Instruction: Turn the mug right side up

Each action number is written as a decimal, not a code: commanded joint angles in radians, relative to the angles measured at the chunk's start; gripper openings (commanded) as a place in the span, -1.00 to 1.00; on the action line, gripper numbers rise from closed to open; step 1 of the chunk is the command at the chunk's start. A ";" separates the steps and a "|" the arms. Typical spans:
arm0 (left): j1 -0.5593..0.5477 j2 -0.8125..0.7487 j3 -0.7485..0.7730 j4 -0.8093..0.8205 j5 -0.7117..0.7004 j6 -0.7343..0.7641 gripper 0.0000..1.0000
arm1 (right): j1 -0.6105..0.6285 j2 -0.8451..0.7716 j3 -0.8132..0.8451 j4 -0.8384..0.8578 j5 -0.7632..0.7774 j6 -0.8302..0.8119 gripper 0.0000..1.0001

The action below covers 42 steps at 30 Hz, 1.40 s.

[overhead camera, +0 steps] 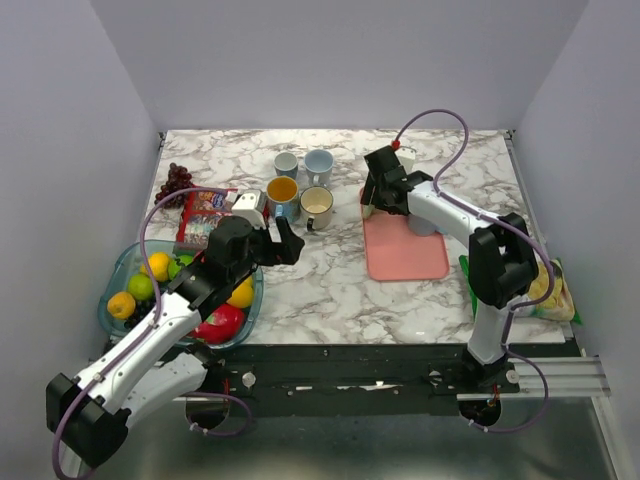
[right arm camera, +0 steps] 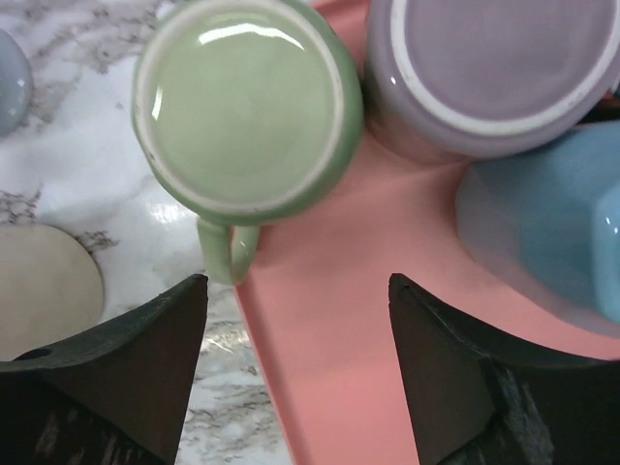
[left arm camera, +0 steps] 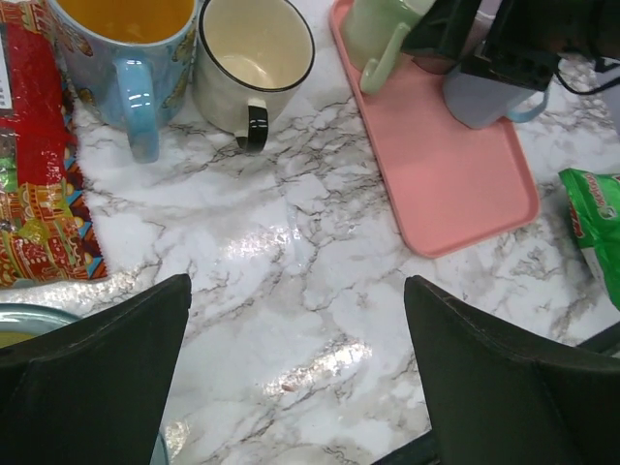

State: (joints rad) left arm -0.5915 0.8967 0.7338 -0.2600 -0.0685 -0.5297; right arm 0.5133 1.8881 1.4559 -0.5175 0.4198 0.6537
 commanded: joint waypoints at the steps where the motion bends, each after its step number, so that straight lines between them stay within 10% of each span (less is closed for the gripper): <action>1: -0.007 -0.090 -0.025 0.004 0.052 -0.024 0.98 | 0.010 0.031 0.072 0.053 0.054 -0.008 0.61; 12: -0.007 -0.203 -0.022 -0.065 0.010 -0.032 0.98 | 0.027 0.117 0.129 0.047 0.054 0.017 0.46; 42: -0.008 -0.240 -0.042 -0.056 0.012 -0.058 0.98 | 0.036 0.160 0.107 -0.039 0.159 -0.060 -0.99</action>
State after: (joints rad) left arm -0.5934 0.6621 0.7090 -0.3309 -0.0593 -0.5774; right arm 0.5461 2.0556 1.6012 -0.5598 0.5453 0.6430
